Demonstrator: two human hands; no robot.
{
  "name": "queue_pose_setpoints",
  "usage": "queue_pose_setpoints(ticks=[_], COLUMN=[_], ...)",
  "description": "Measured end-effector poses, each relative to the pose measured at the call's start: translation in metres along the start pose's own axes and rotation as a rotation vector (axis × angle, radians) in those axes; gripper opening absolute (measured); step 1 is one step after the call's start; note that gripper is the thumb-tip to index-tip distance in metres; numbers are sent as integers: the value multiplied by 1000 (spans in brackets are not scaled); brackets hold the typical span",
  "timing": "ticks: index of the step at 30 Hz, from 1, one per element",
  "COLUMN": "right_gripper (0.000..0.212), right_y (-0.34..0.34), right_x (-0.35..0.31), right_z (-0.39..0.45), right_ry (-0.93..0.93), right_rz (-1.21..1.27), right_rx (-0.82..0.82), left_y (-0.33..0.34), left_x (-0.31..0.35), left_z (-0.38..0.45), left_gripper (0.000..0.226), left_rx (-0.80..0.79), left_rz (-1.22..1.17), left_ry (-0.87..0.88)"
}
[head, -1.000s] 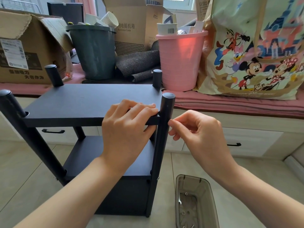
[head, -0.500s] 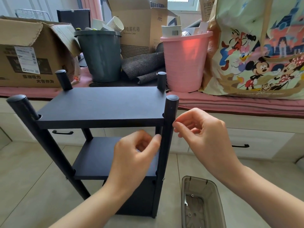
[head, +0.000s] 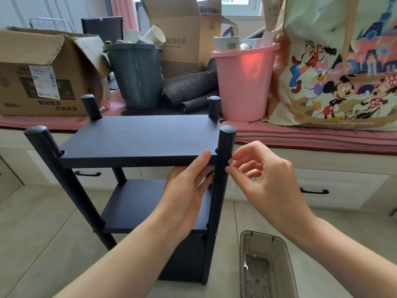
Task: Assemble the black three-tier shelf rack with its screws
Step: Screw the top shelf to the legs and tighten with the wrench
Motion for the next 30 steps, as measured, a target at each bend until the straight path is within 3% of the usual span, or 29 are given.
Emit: queue_pose_setpoints(ticks=[21,30], right_gripper=[7,6], right_y=[0,19], right_x=[3,2], right_z=[0,8], right_ry=[61,177], right_rz=[59,301], right_rx=[-5,-139], left_y=[4,-8], left_x=[1,16], left_z=[-2,1], left_gripper=[16,22], left_rx=[-63,-132], left_rz=[47,147], left_ry=[43,12])
Point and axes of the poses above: each hand's wrist, its own z-axis towards the middle knuckle, its own y-axis out of the palm, x = y × z, the point moved 10 cm from there along z, towards the middle knuckle, and after that the axes turned 5 degrees about y, right-handed, at the moved point
